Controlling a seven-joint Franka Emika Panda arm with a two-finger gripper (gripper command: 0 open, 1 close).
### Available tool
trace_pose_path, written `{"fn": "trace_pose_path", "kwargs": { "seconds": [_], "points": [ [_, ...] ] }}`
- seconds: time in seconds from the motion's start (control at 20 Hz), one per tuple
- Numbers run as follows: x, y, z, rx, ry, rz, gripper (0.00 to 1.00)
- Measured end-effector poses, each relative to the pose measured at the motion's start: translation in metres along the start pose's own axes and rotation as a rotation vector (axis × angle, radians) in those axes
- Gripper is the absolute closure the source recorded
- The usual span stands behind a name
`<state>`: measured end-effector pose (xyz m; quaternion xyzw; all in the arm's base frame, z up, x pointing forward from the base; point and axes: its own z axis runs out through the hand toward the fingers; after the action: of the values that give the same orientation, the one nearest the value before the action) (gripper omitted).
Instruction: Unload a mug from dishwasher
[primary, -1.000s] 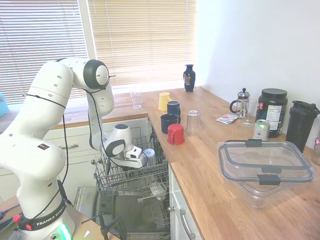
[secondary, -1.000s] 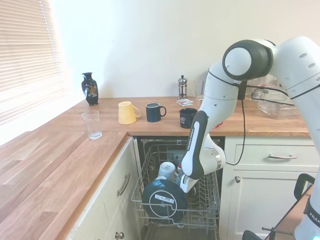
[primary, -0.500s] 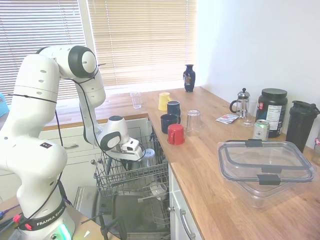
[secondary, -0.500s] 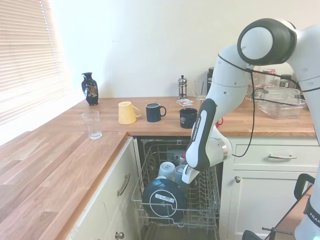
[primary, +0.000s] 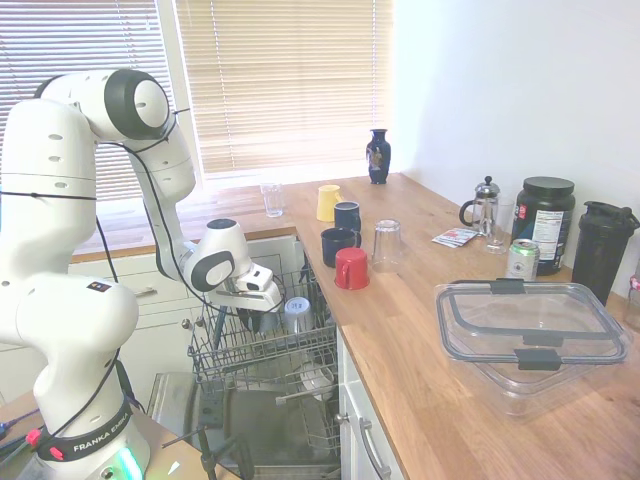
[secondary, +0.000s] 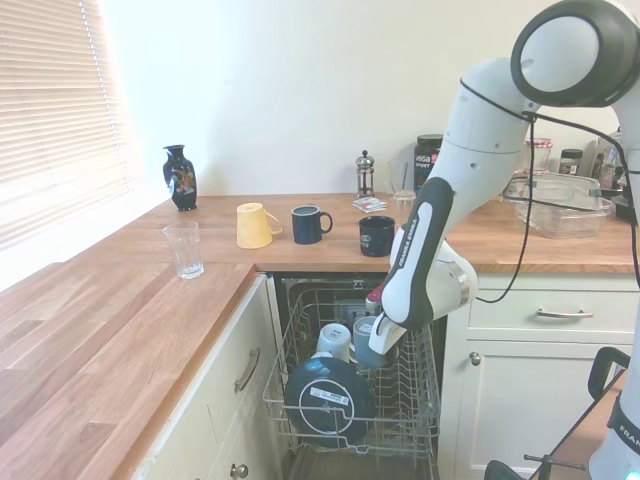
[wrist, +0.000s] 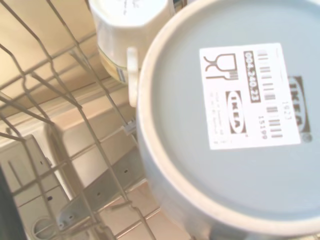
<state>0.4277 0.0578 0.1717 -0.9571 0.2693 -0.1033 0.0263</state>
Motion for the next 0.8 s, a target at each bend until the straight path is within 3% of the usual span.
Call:
{"fn": "trace_pose_path", "kwargs": {
  "seconds": [0.5,0.8],
  "points": [
    [0.009,-0.034,-0.063,-0.003,0.052,0.002,1.00],
    [0.037,-0.070,-0.136,0.001,0.074,0.052,1.00]
  ]
}}
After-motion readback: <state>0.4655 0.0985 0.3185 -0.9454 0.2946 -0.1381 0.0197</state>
